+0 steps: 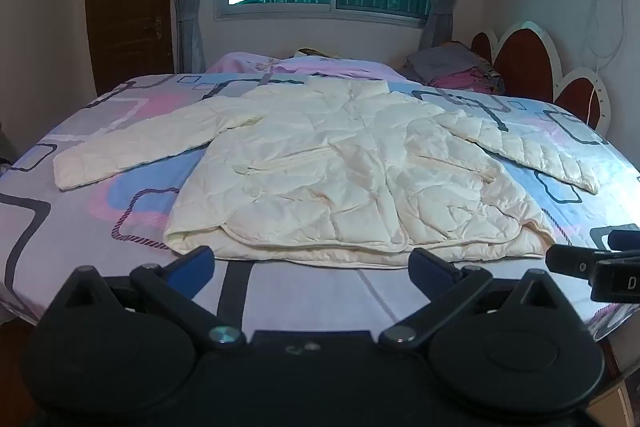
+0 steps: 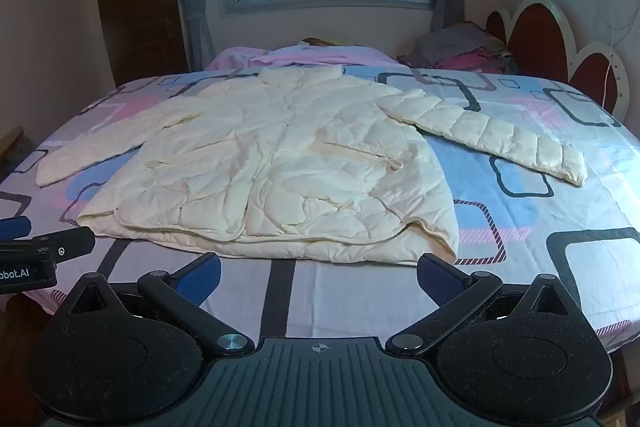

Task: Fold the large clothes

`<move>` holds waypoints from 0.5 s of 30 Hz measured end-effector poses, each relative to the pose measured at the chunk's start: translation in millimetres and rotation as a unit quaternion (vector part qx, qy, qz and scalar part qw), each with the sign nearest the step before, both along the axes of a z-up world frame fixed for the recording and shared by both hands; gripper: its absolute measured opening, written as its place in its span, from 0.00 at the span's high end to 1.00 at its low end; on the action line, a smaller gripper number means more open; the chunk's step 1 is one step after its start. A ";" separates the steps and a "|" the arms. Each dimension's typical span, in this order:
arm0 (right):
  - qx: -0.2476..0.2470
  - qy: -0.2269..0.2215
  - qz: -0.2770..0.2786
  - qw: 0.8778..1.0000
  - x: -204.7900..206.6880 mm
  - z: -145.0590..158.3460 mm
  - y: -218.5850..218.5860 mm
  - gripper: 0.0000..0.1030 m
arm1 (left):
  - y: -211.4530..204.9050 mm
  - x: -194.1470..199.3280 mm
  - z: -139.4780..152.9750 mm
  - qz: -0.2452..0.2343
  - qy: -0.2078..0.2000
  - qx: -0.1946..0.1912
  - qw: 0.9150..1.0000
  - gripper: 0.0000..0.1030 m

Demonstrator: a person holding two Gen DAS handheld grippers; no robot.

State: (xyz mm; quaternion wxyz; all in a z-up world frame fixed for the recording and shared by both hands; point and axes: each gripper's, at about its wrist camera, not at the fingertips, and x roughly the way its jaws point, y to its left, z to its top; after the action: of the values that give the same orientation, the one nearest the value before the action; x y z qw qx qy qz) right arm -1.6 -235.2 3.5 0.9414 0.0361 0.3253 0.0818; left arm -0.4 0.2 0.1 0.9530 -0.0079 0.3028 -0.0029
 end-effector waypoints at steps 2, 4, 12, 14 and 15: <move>0.000 -0.001 0.000 1.000 -0.2 0.5 -0.3 0.00 | -0.5 -0.9 0.1 0.000 0.000 0.001 1.000 0.00; 0.000 0.000 0.000 1.000 -0.4 0.8 -0.8 0.00 | -0.8 -2.6 0.7 -0.001 -0.002 0.001 1.000 0.00; 0.000 0.000 -0.001 1.000 1.3 1.3 -0.4 0.00 | -5.2 -2.2 3.4 0.000 0.001 -0.001 1.000 0.00; 0.000 0.000 -0.001 1.000 2.3 0.8 0.7 0.00 | -6.9 -2.8 4.1 -0.001 0.002 -0.002 1.000 0.00; 0.001 -0.001 -0.001 1.000 1.3 1.1 -0.6 0.00 | -7.7 -3.4 4.6 -0.001 0.001 -0.002 1.000 0.00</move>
State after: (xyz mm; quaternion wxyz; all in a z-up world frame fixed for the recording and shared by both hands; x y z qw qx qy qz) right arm -0.3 -235.9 4.7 0.9416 0.0376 0.3245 0.0812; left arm -3.7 -7.6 4.7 0.9526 -0.0091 0.3041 -0.0041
